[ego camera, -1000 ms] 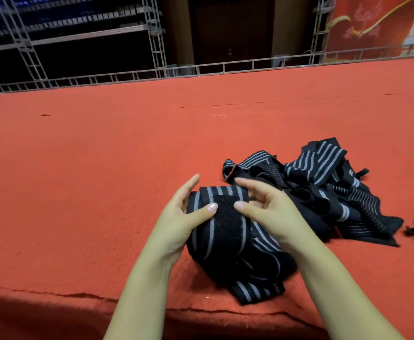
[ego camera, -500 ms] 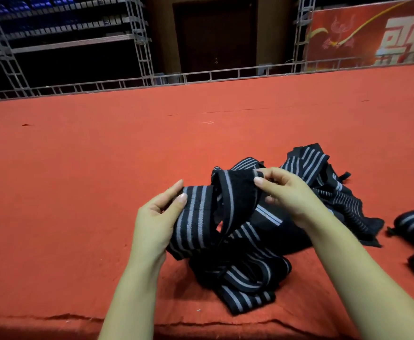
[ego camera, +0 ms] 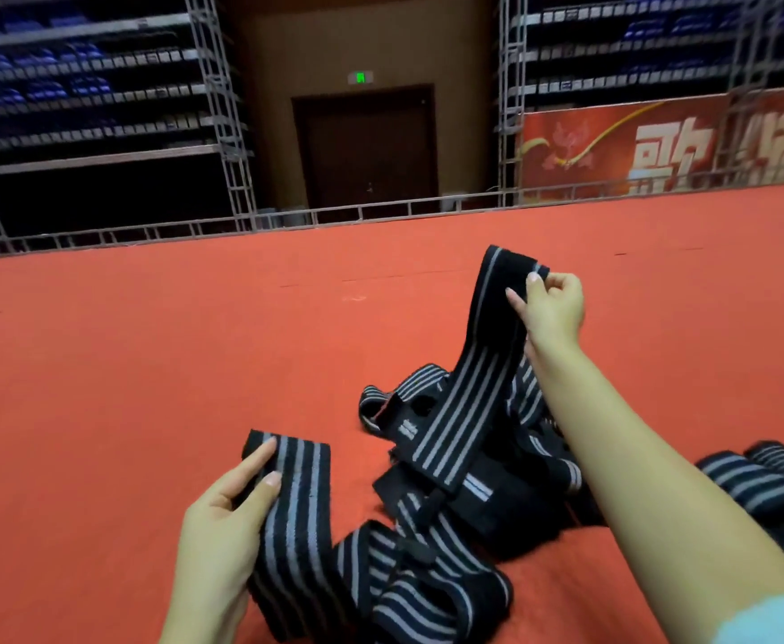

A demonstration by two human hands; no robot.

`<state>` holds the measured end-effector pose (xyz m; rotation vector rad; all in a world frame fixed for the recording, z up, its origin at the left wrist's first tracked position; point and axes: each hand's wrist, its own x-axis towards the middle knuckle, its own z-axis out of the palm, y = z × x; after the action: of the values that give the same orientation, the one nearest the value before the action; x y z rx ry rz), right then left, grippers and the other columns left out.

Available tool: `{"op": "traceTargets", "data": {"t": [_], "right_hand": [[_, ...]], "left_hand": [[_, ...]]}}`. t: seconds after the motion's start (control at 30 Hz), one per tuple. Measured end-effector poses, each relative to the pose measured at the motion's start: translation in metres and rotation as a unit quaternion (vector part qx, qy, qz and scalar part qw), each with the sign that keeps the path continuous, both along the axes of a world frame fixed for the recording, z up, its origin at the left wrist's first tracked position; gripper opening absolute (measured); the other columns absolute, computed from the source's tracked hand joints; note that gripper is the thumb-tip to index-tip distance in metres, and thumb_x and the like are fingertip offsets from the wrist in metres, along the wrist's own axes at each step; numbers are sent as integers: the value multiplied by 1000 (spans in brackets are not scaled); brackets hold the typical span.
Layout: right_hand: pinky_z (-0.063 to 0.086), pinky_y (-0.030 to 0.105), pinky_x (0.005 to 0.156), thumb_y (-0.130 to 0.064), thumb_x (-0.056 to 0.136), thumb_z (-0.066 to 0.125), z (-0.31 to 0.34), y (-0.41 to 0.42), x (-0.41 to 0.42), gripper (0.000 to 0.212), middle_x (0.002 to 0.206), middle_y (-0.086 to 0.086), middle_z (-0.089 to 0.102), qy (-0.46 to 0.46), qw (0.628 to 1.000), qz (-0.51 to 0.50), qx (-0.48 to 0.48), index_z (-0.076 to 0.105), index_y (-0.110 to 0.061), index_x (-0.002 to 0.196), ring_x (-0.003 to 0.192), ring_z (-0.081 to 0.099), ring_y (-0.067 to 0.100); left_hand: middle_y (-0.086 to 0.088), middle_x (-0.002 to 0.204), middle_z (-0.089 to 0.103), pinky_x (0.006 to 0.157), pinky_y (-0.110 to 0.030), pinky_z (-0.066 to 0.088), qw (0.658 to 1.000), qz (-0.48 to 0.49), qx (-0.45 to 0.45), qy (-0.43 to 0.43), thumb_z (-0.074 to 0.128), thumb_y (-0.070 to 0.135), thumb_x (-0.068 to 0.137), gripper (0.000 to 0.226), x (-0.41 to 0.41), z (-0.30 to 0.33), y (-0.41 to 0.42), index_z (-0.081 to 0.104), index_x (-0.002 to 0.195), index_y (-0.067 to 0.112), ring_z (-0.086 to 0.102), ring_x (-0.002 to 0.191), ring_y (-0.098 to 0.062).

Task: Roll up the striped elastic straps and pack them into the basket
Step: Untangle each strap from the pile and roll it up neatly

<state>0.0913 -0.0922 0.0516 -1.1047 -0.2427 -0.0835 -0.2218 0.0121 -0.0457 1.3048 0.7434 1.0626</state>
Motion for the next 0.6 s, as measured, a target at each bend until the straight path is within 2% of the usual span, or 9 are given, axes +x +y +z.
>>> {"op": "traceTargets", "data": {"t": [0.1, 0.17, 0.23, 0.27, 0.33, 0.4, 0.5, 0.57, 0.6], "right_hand": [[57, 28, 81, -8, 98, 49, -3, 8, 7, 3, 96, 2, 48, -50, 996, 23, -67, 48, -8, 101, 76, 54, 7], [53, 28, 78, -8, 95, 53, -18, 13, 10, 20, 115, 10, 57, -70, 971, 59, -219, 55, -6, 114, 91, 58, 19], [47, 31, 81, -15, 92, 58, -39, 12, 4, 34, 125, 13, 59, -88, 904, 69, -412, 57, -7, 125, 101, 60, 26], [44, 28, 82, -18, 92, 59, -49, 8, -5, 38, 127, 13, 58, -100, 873, 71, -472, 56, -7, 129, 105, 60, 27], [43, 26, 89, -22, 91, 61, -69, -1, -29, 38, 126, 9, 60, -152, 841, 110, -508, 58, -9, 127, 112, 59, 22], [42, 21, 92, -24, 90, 63, -87, -11, -67, 30, 118, 1, 66, -221, 803, 206, -514, 65, -14, 117, 107, 60, 13], [47, 22, 87, -34, 87, 65, -120, -22, -116, 21, 107, -5, 70, -269, 677, 337, -597, 69, -22, 103, 97, 63, 9], [47, 25, 88, -43, 85, 65, -143, -26, -127, 31, 111, -3, 68, -271, 602, 334, -672, 66, -20, 107, 102, 62, 13], [46, 26, 88, -44, 85, 65, -152, -28, -126, 37, 115, -1, 65, -263, 590, 310, -697, 64, -19, 111, 106, 60, 15]], "left_hand": [[10, 100, 73, 74, -26, 53, 1000, -14, 11, 2, 64, 1, 89, 34, 5, 3, -4, 73, 99, 32, 69, 87, -5], [10, 108, 71, 88, -30, 51, 999, -18, 26, 7, 64, 2, 90, 35, 7, 5, -7, 72, 102, 33, 66, 101, -8], [9, 111, 70, 95, -33, 49, 999, -12, 31, 10, 63, 2, 90, 36, 6, 6, -8, 71, 102, 36, 65, 105, -10], [10, 111, 70, 95, -33, 49, 999, -7, 34, 9, 63, 3, 90, 37, 4, 6, -8, 71, 101, 37, 65, 105, -11], [10, 110, 70, 95, -34, 49, 999, 5, 39, 3, 63, 3, 90, 37, 0, 8, -7, 70, 100, 38, 65, 104, -11], [11, 108, 70, 94, -33, 50, 999, 8, 40, -4, 63, 2, 90, 38, -2, 9, -5, 70, 100, 37, 66, 102, -11], [16, 106, 70, 91, -29, 50, 999, 1, 44, 7, 61, 0, 91, 39, -3, 8, -6, 70, 101, 36, 65, 101, -6], [17, 106, 69, 91, -28, 49, 999, 2, 49, 12, 60, -2, 91, 40, -5, 7, -8, 69, 102, 35, 65, 101, -4], [16, 107, 69, 90, -27, 49, 999, 5, 48, 14, 60, -2, 91, 40, -7, 6, -8, 69, 102, 35, 65, 101, -4]]}}
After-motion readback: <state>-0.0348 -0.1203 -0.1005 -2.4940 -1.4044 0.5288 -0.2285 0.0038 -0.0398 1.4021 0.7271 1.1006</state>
